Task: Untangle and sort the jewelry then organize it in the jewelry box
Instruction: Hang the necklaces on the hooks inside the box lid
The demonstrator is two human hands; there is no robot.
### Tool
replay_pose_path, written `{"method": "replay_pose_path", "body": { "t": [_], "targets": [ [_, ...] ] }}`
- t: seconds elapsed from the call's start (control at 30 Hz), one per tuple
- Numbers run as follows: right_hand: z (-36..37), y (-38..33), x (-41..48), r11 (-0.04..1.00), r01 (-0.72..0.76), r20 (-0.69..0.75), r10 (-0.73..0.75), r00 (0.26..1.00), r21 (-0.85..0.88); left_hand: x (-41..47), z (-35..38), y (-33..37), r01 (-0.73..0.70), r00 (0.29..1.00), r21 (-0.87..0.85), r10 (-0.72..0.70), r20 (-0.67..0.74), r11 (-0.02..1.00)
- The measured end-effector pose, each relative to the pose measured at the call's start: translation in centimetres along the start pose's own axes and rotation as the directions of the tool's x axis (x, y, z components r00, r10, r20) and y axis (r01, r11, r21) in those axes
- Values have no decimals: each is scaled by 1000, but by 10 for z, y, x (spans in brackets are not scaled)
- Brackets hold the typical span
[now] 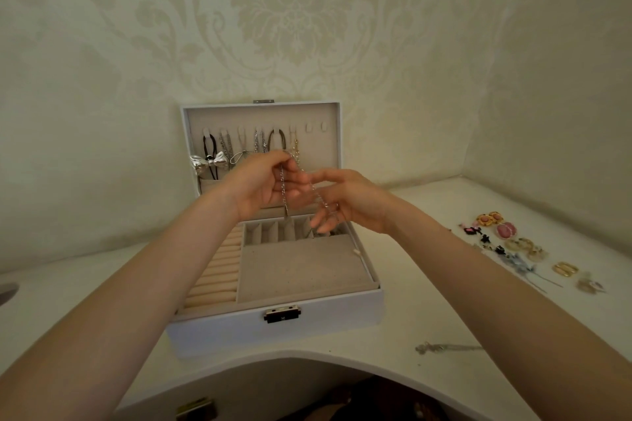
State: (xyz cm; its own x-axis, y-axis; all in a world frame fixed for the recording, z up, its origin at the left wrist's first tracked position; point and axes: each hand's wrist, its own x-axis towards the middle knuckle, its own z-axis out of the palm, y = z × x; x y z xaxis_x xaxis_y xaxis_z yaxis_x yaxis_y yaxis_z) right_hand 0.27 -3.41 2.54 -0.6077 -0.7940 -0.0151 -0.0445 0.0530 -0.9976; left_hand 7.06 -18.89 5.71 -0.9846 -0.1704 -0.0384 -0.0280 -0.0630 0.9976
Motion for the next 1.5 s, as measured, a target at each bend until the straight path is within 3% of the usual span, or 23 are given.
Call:
{"method": "replay_pose_path", "body": {
  "t": [0.13,0.33,0.5,0.63,0.77,1.0,1.13,1.33,1.5],
  "targets": [
    [8,5,2,984,-47,188,79,979,-170,-2,3,4,-42,999,-21,43,23,999],
    [6,13,9,899,-30,34,50,998,-437,-1,-8,7,-74,997,-64,72,-28,995],
    [-9,16,6,912,-35,-148,-29,989,-409,-2,-29,8,-124,983,6,123,-137,992],
    [-11,13,3,926,5,-154,-69,986,-378,-2,-38,5,-129,978,-16,124,-165,992],
    [-12,13,1,965,12,-66,-30,997,-264,-4,-36,3,-165,985,92,168,-29,982],
    [-5,-2,4,962,60,-161,-106,981,-267,-5,-22,1,-102,978,326,34,206,940],
    [1,-15,3,957,114,-186,-167,968,-268,-6,-17,-1,-68,979,411,-19,204,909],
    [8,-30,4,940,209,-200,-267,943,-271,1,-15,-2,40,977,356,-112,183,933],
    [13,-34,-1,907,262,-98,-309,946,-330,8,-15,1,109,966,299,-172,191,948]
  ]
}}
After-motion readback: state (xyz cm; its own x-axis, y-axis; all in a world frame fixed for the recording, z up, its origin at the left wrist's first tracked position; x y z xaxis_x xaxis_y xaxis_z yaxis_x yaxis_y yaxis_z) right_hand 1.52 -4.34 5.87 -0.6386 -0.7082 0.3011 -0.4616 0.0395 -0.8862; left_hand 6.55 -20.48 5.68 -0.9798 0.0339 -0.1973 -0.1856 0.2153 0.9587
